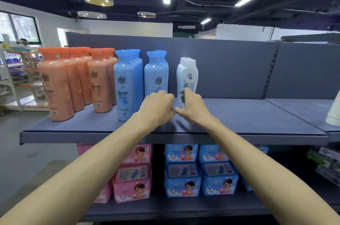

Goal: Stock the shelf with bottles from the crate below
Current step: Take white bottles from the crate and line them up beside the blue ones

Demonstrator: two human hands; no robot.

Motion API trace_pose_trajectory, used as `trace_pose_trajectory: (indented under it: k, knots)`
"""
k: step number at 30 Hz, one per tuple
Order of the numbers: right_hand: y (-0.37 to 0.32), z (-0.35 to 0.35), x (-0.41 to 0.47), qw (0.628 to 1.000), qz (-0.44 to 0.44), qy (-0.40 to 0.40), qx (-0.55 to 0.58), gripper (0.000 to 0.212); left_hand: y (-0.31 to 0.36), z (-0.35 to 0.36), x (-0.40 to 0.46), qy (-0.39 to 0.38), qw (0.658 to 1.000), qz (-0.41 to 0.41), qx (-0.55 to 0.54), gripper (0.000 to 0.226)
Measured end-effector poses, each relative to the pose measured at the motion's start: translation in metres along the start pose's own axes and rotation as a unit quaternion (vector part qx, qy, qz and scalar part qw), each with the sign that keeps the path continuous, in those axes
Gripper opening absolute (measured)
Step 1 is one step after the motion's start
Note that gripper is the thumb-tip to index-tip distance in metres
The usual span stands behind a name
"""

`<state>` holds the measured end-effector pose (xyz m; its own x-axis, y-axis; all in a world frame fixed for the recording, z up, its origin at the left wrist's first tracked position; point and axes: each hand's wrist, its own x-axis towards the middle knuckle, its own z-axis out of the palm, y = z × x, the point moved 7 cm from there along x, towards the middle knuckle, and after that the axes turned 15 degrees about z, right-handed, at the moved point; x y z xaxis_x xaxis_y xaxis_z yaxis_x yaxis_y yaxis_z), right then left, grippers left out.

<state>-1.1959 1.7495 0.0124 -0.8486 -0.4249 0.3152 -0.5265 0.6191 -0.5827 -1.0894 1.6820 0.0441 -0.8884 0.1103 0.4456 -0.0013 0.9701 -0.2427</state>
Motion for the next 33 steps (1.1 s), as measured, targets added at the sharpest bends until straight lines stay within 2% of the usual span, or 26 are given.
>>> trace_pose_trajectory:
  k: [5,9,13,19,23,33]
  knots:
    - [-0.029,0.017,-0.020,0.997,-0.023,-0.056,0.048,0.062,-0.024,-0.006,-0.027,-0.004,1.000,-0.013,0.008,0.023]
    - [-0.045,0.032,-0.030,0.996,0.001,-0.076,0.055,0.067,-0.041,-0.006,-0.045,-0.022,0.999,-0.023,0.021,0.028]
    - [-0.051,0.038,-0.034,0.994,0.051,-0.058,0.072,0.062,-0.049,-0.008,-0.056,-0.021,0.999,-0.023,0.034,0.021]
    - [-0.053,0.035,-0.049,0.995,0.077,0.000,0.067,0.053,-0.048,-0.007,-0.062,-0.016,0.999,0.003,0.032,0.021]
    - [-0.052,0.033,-0.052,0.993,0.095,0.035,0.057,0.055,-0.046,-0.008,-0.066,-0.021,0.999,0.005,0.027,0.023]
    - [-0.056,0.032,-0.059,0.993,0.093,0.069,0.015,0.055,-0.047,-0.007,-0.063,-0.028,0.999,0.006,0.035,0.021]
